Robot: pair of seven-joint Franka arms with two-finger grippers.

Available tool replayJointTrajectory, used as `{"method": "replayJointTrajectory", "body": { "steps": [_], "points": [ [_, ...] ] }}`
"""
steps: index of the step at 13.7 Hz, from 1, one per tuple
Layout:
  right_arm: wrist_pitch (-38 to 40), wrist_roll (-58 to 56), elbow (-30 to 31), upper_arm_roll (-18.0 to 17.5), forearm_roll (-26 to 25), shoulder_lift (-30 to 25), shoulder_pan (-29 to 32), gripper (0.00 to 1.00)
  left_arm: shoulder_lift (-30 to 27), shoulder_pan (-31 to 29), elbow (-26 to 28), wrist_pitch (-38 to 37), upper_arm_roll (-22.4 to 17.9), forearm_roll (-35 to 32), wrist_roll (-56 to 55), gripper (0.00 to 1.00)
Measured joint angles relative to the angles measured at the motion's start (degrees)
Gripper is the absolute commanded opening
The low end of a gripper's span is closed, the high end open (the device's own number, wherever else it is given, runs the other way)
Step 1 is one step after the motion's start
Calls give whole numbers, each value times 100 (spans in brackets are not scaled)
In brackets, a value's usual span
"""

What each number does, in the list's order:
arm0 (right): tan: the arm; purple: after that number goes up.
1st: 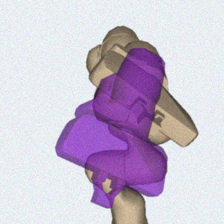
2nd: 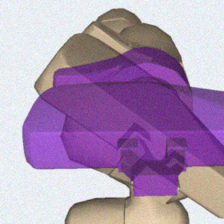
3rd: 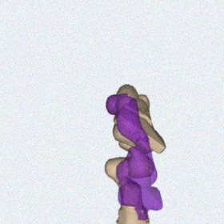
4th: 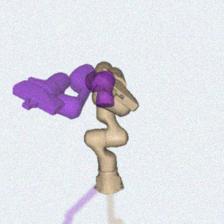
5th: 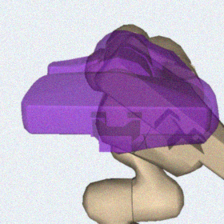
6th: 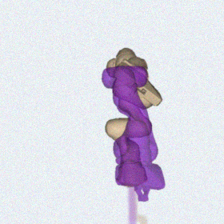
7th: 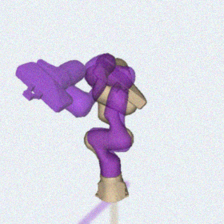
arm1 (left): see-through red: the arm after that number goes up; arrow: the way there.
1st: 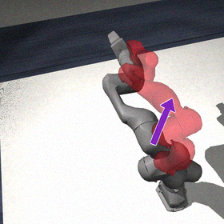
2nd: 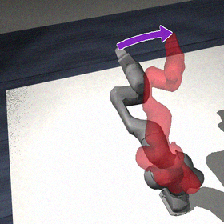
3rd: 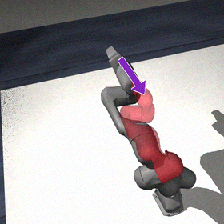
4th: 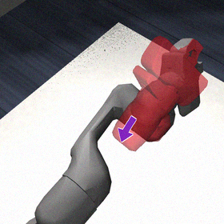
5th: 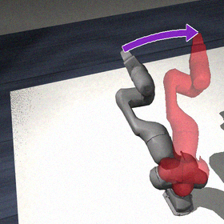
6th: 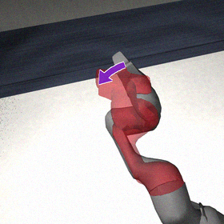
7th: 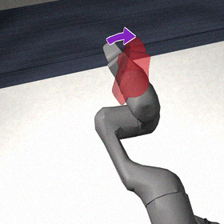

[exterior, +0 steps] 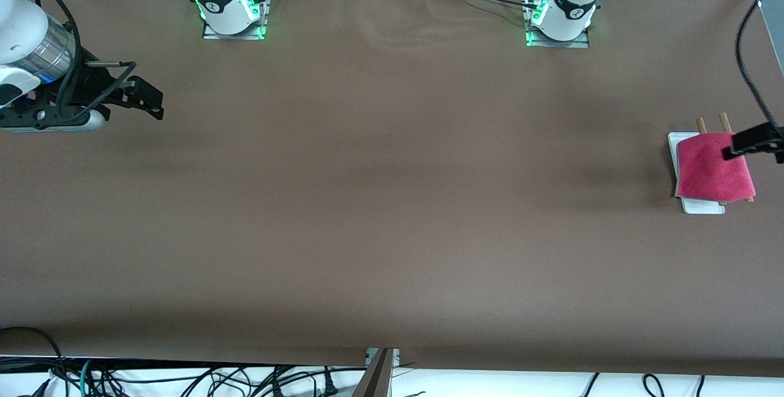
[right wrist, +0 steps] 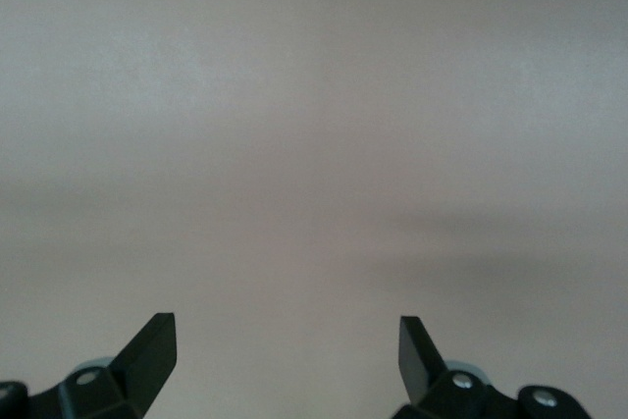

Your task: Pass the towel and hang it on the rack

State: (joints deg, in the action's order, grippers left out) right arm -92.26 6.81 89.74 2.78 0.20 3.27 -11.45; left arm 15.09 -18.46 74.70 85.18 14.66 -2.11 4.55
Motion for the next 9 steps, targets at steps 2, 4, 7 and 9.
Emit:
{"method": "replayJointTrajectory", "body": {
  "steps": [2,4,7,9],
  "points": [
    [8,0,-2,0,0,0,-1,100,-598,1258,646,5,-1203,307,-58,100],
    [12,0,-5,0,0,1,-1,100,-1262,1942,1352,242,-1856,366,-59,100],
    [15,0,-9,0,0,1,-2,100,-1830,2181,2039,631,-2002,367,-62,100],
    [15,0,-12,0,0,1,-3,100,-1840,2284,2094,719,-1929,365,-65,100]
  ]
}}
